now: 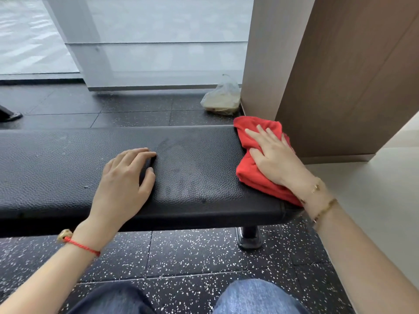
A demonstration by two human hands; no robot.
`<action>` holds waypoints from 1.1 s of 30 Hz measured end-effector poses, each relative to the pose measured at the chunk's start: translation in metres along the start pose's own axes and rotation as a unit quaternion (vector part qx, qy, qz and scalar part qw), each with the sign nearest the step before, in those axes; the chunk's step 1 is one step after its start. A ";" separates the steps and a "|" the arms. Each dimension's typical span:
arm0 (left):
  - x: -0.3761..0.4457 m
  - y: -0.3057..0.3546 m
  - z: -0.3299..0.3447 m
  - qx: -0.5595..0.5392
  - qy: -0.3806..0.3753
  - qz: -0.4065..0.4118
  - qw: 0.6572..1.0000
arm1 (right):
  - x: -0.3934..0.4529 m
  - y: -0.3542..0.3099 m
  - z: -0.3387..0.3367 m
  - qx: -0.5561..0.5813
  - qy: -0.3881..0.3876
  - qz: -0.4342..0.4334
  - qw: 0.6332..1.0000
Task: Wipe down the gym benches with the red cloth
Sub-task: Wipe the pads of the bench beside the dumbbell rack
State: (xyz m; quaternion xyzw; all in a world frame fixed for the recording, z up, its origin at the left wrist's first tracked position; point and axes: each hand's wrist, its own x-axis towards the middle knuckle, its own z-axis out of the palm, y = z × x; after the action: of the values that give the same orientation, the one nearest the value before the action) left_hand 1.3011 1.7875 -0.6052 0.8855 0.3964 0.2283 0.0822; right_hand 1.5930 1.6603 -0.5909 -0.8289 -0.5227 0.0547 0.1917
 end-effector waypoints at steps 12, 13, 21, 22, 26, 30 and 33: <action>0.001 0.001 0.000 0.000 0.013 0.010 1.000 | -0.019 -0.069 0.027 0.025 -0.056 -0.188 0.980; 0.001 0.001 0.000 0.001 0.012 0.010 1.000 | -0.026 -0.061 0.022 0.024 -0.058 -0.192 0.979; 0.002 0.006 -0.002 -0.005 0.009 -0.001 1.000 | 0.022 -0.014 0.000 0.001 -0.052 -0.077 0.996; 0.002 0.006 -0.002 -0.005 0.009 -0.002 1.000 | 0.035 -0.019 0.002 -0.006 -0.057 -0.068 0.996; 0.001 0.006 -0.001 -0.009 0.011 0.000 1.000 | 0.055 -0.061 0.023 -0.001 -0.070 -0.105 0.992; 0.001 0.003 -0.001 -0.011 0.014 0.003 1.000 | 0.022 -0.085 0.032 0.002 -0.070 -0.169 0.983; 0.002 0.001 -0.001 -0.011 0.010 0.002 1.000 | -0.016 -0.079 0.026 0.007 -0.060 -0.198 0.978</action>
State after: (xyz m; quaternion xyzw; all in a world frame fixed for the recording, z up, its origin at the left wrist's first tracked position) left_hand 1.3025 1.7878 -0.6031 0.8830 0.3924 0.2421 0.0877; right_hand 1.5112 1.6826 -0.5870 -0.7029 -0.6865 0.0693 0.1725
